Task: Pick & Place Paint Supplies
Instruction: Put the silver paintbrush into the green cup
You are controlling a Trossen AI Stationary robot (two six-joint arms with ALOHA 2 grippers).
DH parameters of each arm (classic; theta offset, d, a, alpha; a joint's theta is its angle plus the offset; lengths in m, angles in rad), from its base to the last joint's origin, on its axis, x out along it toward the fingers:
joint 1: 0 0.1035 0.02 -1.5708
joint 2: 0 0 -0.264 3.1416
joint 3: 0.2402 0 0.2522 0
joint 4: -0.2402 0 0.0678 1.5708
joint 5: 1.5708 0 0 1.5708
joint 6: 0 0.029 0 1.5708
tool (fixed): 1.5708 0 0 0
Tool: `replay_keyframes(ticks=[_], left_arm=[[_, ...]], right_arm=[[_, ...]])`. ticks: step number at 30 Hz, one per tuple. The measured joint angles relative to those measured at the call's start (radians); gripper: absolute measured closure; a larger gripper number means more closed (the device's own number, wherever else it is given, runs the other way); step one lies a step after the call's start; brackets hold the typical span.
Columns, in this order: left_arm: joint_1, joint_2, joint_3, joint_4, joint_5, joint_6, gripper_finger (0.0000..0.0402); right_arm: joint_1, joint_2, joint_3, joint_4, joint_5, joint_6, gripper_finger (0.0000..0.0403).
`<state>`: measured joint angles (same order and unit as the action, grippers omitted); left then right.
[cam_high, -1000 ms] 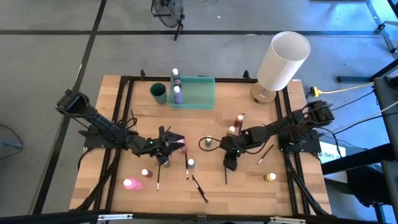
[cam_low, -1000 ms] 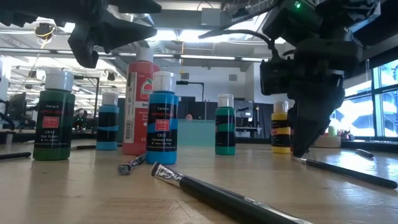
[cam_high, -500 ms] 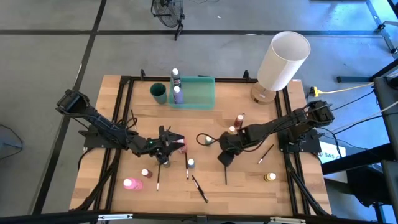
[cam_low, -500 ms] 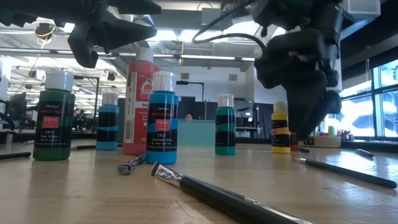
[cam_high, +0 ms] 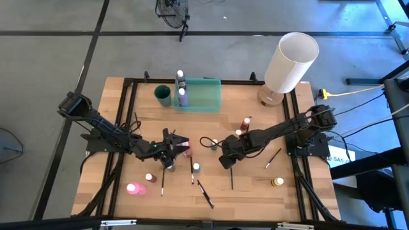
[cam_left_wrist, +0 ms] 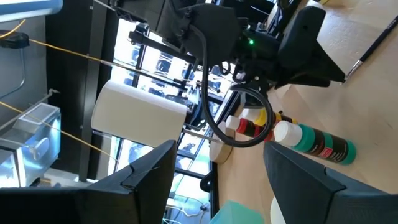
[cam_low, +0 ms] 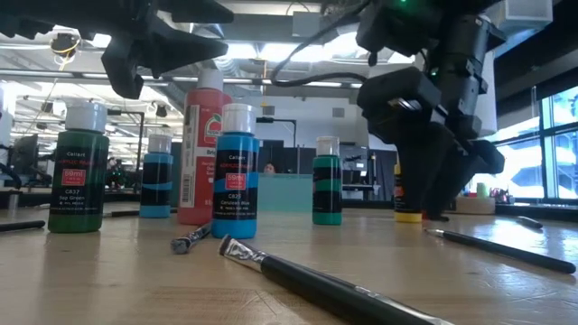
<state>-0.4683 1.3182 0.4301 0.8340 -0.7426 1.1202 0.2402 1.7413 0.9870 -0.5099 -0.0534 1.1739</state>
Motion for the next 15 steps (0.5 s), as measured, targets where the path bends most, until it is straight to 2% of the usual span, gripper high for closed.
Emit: replay_keyframes(ticks=[7, 15], left_arm=[[0.0, 0.0, 0.0, 0.0, -0.02, 0.0, 0.0163], [-0.001, 0.0, 0.0, 0.0, -0.151, -0.03, 0.0163]], right_arm=[[-0.004, 0.001, 0.016, -0.033, -0.004, 0.022, 0.0234], [-0.004, 0.001, 0.016, -0.042, -0.081, 0.154, 0.0234]])
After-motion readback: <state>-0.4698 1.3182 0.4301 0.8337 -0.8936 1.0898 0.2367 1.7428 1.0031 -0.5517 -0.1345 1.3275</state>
